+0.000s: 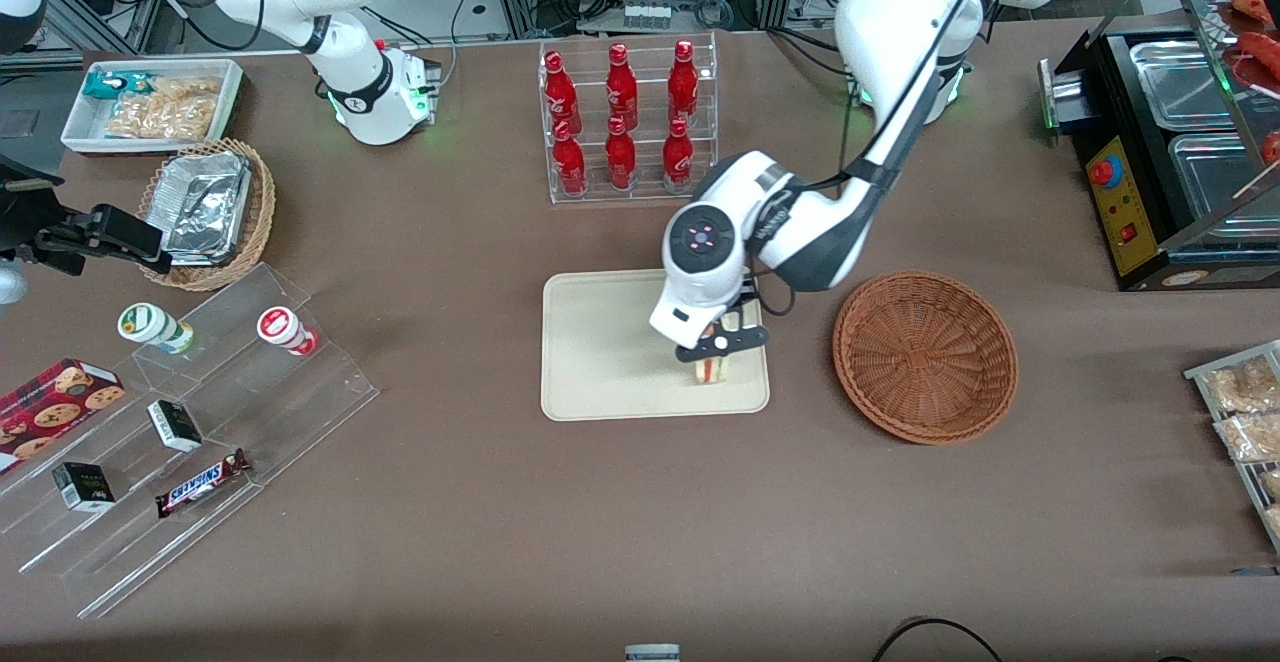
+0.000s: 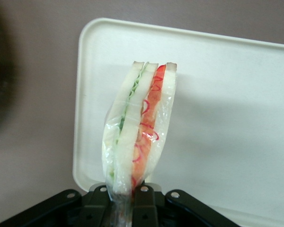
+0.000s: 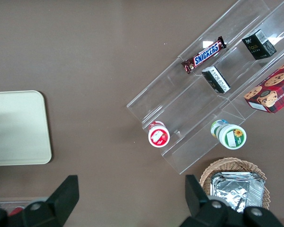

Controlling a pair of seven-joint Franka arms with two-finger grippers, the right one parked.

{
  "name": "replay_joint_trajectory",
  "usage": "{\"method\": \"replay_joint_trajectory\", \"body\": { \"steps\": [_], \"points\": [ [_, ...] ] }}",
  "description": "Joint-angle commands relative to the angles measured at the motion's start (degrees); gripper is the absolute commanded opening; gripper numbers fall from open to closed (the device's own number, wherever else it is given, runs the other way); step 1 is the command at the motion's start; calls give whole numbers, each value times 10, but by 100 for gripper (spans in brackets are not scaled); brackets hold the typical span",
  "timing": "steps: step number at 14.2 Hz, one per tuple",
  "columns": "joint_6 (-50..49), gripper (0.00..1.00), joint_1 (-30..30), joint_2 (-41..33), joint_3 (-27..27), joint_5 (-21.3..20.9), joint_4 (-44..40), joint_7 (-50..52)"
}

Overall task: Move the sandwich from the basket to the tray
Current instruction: 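Lift the sandwich and carry it over the cream tray, then lower the sandwich onto the tray and open the left gripper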

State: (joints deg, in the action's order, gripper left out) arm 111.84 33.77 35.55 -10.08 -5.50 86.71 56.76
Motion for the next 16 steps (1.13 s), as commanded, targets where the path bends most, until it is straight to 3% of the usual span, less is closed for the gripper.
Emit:
{"method": "replay_joint_trajectory", "body": {
  "steps": [1,7,16],
  "points": [
    [-7,0,33,20,8,-27,-31,58],
    [22,0,71,46,8,-68,-41,122],
    [74,3,79,59,8,-61,-37,128]
  ]
}}
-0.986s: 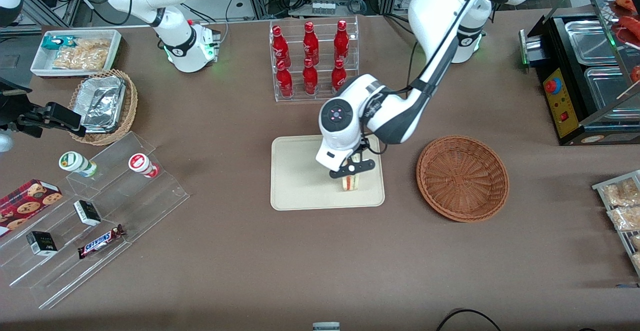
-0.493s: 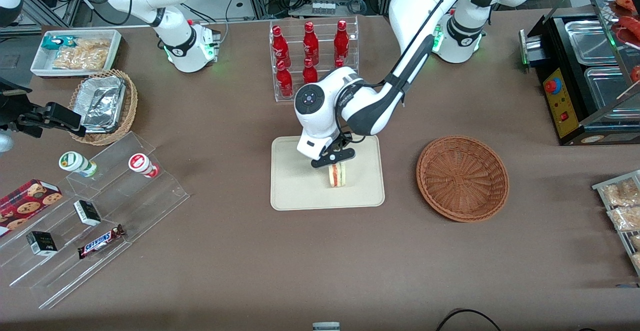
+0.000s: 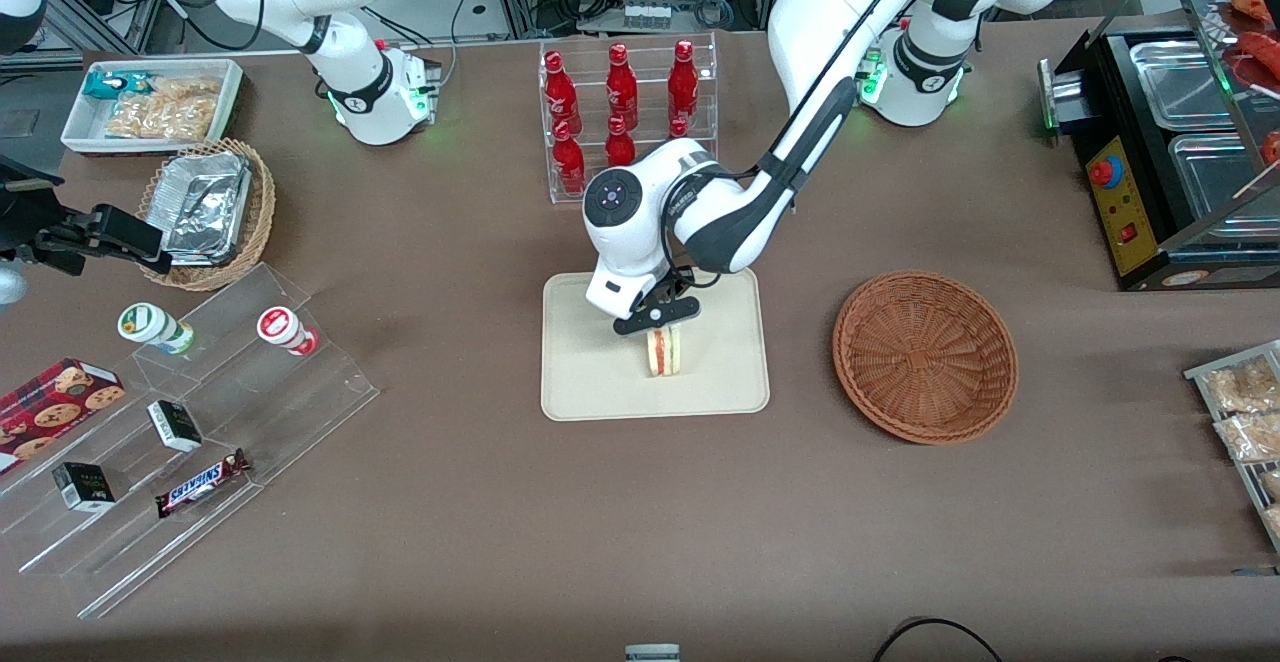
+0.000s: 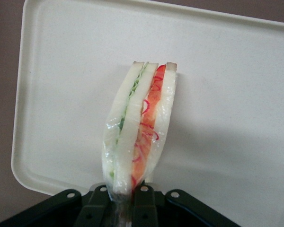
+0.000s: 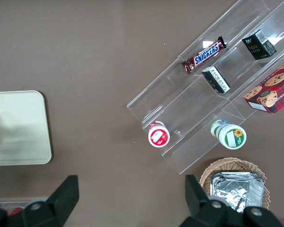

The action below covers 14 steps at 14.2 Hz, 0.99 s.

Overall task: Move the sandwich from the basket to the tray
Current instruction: 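Lower the sandwich onto the tray and open the left gripper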

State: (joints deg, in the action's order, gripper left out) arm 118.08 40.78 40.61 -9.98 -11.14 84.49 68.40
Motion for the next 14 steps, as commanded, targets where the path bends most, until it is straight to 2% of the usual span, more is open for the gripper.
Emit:
{"method": "replay_joint_trajectory", "body": {
  "steps": [1,2,4,5,6,11,14],
  "points": [
    [23,4,8,14,7,-4,-13,13],
    [28,6,6,16,7,-2,-13,14],
    [30,20,4,15,7,21,-13,6],
    [35,51,4,15,7,26,-13,4],
    [41,98,4,17,7,27,-12,4],
    [38,100,1,-13,8,37,-15,5],
    [5,100,-33,-56,8,33,-15,-1]
  ]
}}
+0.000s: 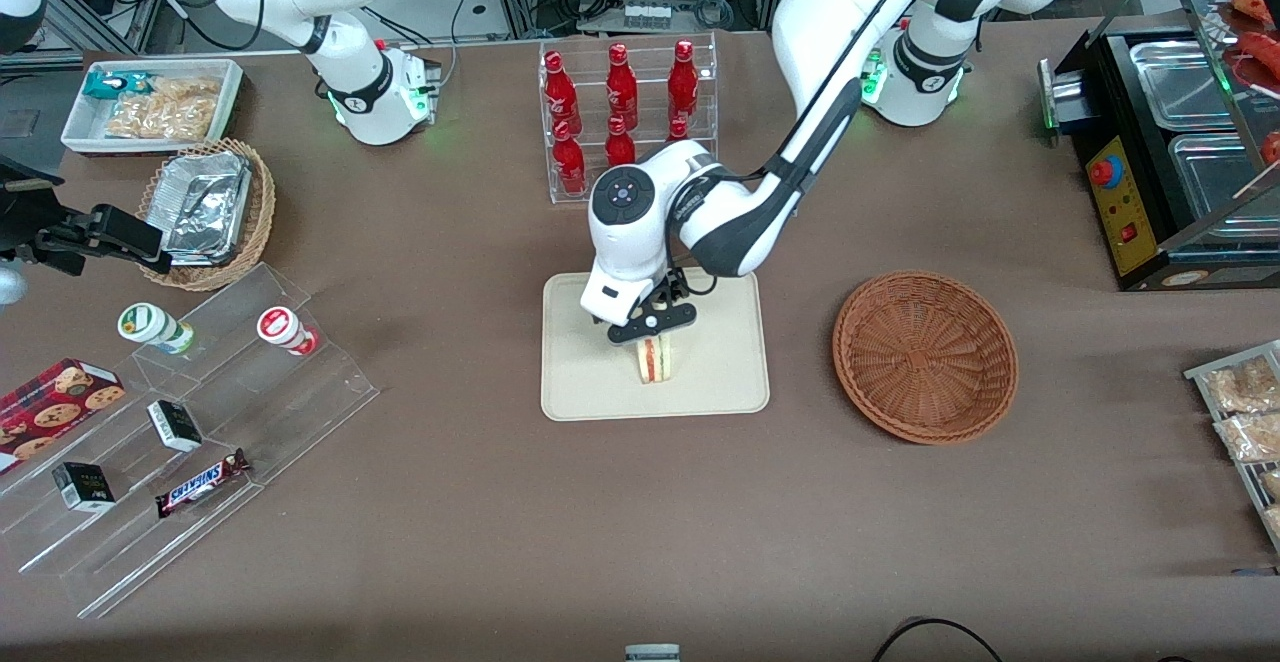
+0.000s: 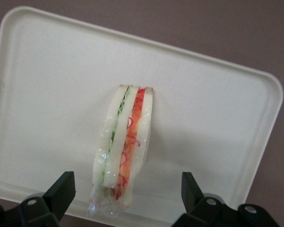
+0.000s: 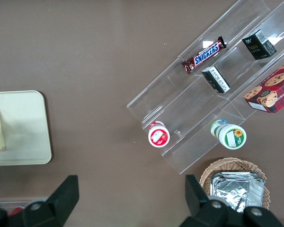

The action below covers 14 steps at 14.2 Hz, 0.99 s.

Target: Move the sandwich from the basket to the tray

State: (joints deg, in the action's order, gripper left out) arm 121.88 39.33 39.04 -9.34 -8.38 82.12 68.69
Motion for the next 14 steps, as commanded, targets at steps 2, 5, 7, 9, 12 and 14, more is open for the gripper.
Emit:
{"method": "replay_joint_trajectory", "body": {
  "steps": [2,5,7,9,12,14],
  "points": [
    [-94,100,-29,-77,2,8,8,-58],
    [-219,100,-74,-131,2,8,12,-66],
    [-247,100,-102,-152,1,12,36,-120],
    [-257,100,-135,-174,2,13,65,-149],
    [-262,100,-195,-221,1,16,102,-214],
    [-260,100,-226,-240,1,28,121,-244]
  ]
}}
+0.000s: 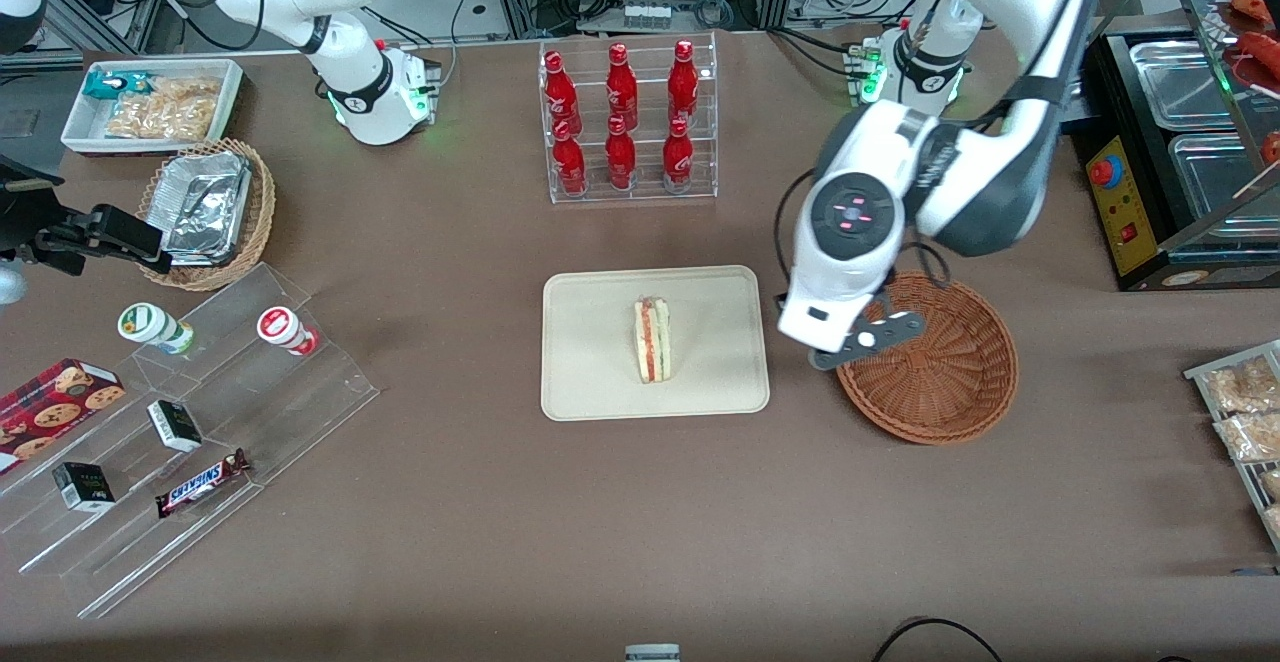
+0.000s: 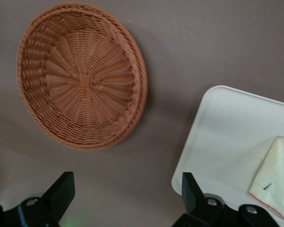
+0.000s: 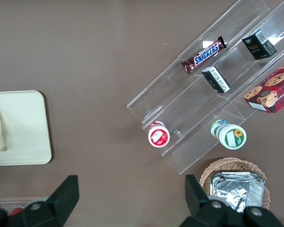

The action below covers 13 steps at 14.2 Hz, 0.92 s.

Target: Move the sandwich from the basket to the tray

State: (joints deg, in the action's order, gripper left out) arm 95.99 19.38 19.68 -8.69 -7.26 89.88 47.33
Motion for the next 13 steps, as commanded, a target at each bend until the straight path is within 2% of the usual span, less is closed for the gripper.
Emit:
{"method": "replay_joint_trajectory", "body": {
  "steps": [1,5,6,8,11,13],
  "points": [
    [-3,100,-40,-54,-5,19,47,-52],
    [-4,100,-89,-106,-5,35,88,-120],
    [-3,100,-118,-127,-11,37,104,-138],
    [-2,100,-194,-163,-60,57,139,-207],
    [-8,100,-213,-206,-59,70,169,-314],
    [-37,100,-213,-218,-40,70,167,-369]
  ]
}}
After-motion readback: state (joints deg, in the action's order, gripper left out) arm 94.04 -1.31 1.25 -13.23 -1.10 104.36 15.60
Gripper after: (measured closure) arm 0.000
